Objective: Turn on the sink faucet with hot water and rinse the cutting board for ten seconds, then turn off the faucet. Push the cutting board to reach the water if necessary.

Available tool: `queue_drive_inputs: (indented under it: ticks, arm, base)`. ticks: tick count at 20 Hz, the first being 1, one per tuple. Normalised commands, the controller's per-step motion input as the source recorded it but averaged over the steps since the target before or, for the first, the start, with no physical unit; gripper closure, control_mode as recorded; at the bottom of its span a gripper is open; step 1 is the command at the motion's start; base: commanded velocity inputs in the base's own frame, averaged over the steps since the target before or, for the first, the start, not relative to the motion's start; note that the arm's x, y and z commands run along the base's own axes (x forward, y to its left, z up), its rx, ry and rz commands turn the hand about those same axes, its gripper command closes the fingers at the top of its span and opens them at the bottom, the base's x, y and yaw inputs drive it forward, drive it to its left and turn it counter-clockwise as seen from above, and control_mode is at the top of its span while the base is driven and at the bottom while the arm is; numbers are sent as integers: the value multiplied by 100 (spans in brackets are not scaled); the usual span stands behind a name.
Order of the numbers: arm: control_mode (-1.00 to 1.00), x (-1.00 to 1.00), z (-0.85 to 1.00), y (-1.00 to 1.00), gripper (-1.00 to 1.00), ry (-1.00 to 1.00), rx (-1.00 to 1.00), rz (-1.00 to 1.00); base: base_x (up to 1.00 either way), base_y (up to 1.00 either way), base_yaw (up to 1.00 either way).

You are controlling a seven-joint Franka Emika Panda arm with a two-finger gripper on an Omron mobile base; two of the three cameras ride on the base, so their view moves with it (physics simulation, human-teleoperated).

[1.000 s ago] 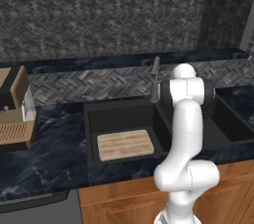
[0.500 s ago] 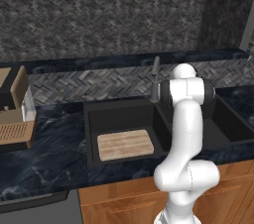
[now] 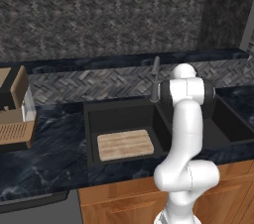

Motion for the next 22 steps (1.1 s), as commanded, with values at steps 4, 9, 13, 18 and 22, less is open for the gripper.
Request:
queue_drive_inputs:
  ticks: [4,9,13,18,22]
  arm:
    - [-100,0,0,0,-100,0,0,0]
    - [-100,0,0,0,-100,0,0,0]
    - [-100,0,0,0,-100,0,0,0]
    - [-100,0,0,0,100,0,0,0]
    - [-100,0,0,0,100,0,0,0]
  base:
    - [0,0,0]
    - [0,0,0]
    - [0,0,0]
    - [0,0,0]
    - [0,0,0]
